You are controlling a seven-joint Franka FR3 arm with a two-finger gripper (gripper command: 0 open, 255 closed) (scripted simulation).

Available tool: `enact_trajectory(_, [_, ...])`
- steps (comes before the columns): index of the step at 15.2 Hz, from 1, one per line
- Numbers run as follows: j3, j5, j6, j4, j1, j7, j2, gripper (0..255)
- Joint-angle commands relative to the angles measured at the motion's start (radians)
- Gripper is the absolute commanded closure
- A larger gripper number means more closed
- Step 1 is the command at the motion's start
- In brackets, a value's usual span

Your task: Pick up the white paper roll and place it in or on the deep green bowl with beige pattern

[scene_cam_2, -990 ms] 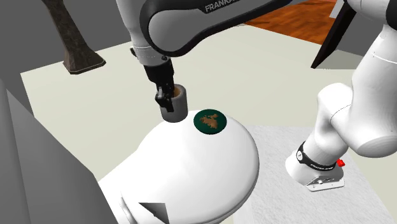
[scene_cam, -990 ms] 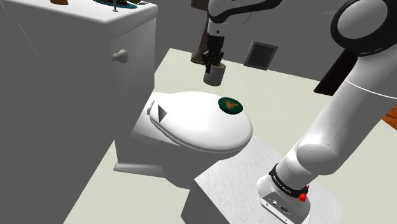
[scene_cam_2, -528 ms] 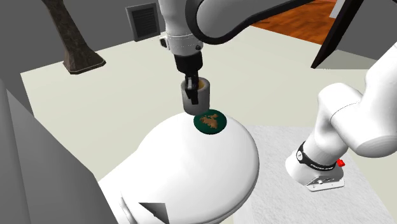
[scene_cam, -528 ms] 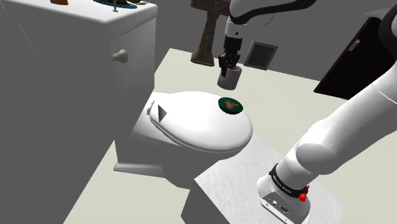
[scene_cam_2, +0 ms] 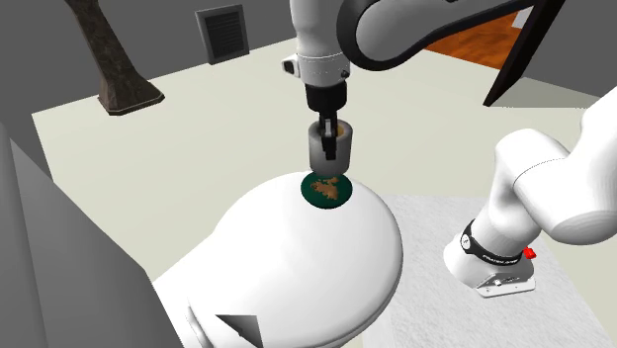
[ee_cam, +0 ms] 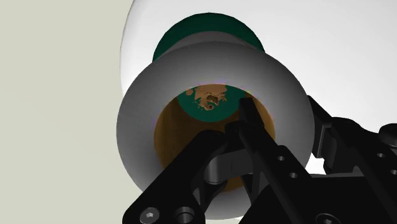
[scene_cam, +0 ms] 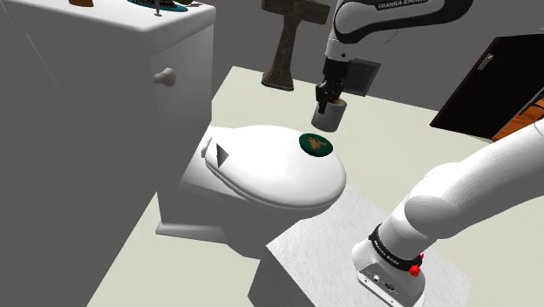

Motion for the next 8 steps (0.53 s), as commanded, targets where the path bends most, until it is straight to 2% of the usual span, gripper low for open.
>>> enact_trajectory(1, [-0.002,-0.001,0.029,-0.025,-0.001,-0.001,0.003,255])
enact_trajectory(8, [-0.006,-0.002,0.127,-0.097,-0.002,0.000,0.029,255])
